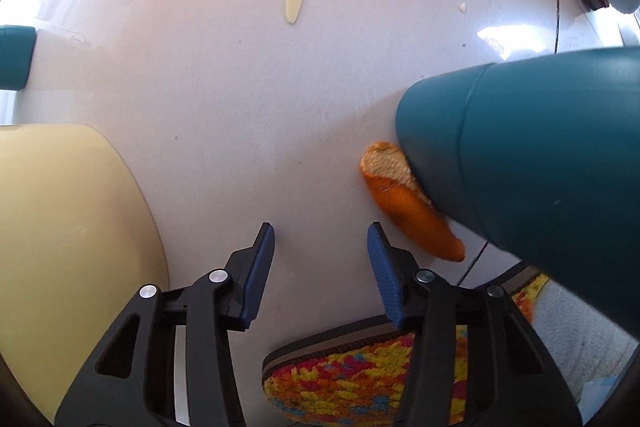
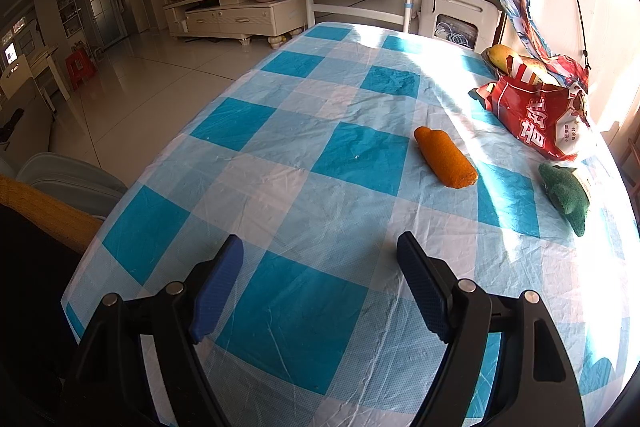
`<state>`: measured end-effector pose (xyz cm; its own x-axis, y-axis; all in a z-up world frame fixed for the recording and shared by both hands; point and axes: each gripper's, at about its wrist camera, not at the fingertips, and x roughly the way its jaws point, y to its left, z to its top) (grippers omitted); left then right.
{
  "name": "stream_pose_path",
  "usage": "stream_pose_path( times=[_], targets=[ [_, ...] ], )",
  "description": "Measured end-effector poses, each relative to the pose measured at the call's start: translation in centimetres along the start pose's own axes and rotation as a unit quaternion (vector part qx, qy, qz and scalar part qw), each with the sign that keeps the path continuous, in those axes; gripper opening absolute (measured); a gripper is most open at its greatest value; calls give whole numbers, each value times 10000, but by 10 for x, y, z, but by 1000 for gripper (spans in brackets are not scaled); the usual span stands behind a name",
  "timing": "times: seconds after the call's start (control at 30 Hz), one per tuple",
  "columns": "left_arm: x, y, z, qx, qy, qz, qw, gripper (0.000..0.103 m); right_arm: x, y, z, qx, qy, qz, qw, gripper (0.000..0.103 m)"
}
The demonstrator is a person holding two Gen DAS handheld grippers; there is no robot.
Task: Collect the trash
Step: 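Lower the left tool to the floor toward the fallen orange peel, then close the left tool on the orange peel and lift it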
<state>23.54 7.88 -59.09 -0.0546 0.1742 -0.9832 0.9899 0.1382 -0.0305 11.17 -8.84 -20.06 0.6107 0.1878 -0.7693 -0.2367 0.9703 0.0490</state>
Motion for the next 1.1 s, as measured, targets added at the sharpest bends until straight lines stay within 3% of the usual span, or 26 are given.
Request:
stream_pose_path(
  times=[0.03,0.13,0.17,0.67,0.93,0.97,1.03,1.1],
  targets=[
    [-3,2,0,-92,-2,-168,9998,46,0,0,0,-1,0,1,10000,76],
    [-25,18,-3,-435,-341,-1265,9904,45,0,0,0,1,0,0,10000,76],
    [-30,17,-4,-330,-347,-1332,9899,44,0,0,0,-2,1,-4,10000,76],
    [-29,7,1,-42,-429,-930,9947,48,1,0,1,-10,5,-9,10000,76],
    [-34,16,12,352,99,-636,9973,27,1,0,1,-10,6,-9,10000,76],
    [-36,22,11,291,113,-702,9970,26,1,1,1,-9,5,-8,10000,76],
    [-39,27,16,119,146,-958,9952,13,1,0,1,-11,5,-10,10000,76],
    [-43,39,16,32,153,-1057,9943,10,1,1,1,-10,5,-10,10000,76]
  ],
)
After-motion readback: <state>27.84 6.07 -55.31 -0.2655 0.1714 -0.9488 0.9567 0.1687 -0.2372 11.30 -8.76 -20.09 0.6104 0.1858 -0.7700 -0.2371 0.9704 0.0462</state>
